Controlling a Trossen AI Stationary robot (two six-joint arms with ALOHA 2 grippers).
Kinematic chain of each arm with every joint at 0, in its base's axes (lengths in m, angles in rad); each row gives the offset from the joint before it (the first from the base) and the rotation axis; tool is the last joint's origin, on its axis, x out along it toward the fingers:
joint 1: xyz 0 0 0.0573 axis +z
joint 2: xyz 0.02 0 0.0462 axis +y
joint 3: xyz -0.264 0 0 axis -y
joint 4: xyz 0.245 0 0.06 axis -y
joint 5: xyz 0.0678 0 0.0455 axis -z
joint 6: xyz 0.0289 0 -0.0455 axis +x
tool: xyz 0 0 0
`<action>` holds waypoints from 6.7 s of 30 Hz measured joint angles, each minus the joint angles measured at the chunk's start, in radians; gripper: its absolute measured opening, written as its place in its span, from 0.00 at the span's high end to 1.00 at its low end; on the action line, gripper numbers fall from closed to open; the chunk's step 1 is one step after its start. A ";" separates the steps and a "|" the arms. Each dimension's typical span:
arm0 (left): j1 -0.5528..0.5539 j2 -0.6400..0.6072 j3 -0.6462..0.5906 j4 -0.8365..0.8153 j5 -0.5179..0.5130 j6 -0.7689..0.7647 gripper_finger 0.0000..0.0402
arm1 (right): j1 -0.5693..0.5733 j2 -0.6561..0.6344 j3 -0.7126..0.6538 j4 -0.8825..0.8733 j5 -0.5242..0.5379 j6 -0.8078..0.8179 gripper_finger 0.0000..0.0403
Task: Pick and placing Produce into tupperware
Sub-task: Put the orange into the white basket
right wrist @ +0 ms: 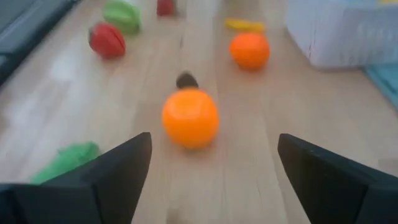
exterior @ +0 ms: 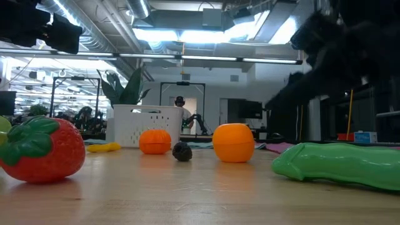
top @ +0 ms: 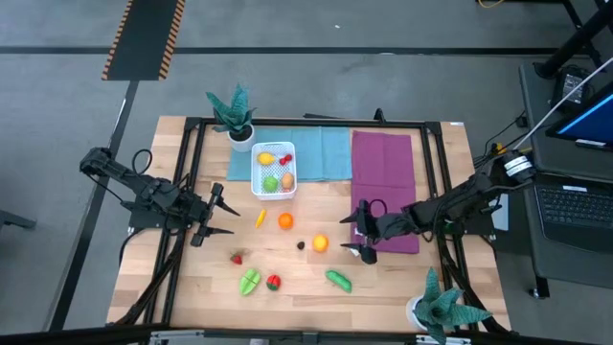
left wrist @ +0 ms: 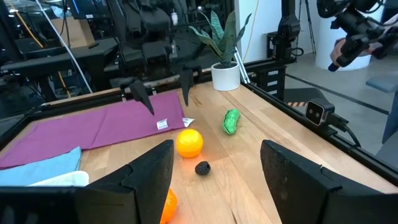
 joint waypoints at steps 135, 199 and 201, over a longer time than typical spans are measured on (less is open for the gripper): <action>0.047 0.094 0.000 -0.039 -0.236 0.099 0.42 | -0.341 0.495 0.711 -0.047 -0.306 -0.170 0.38; 0.394 0.914 0.135 0.691 0.059 -1.035 0.42 | -0.357 0.496 0.710 -0.052 -0.305 -0.482 0.38; 0.401 0.935 0.136 0.694 0.067 -1.047 0.42 | -0.357 0.497 0.710 -0.064 -0.306 -0.482 0.38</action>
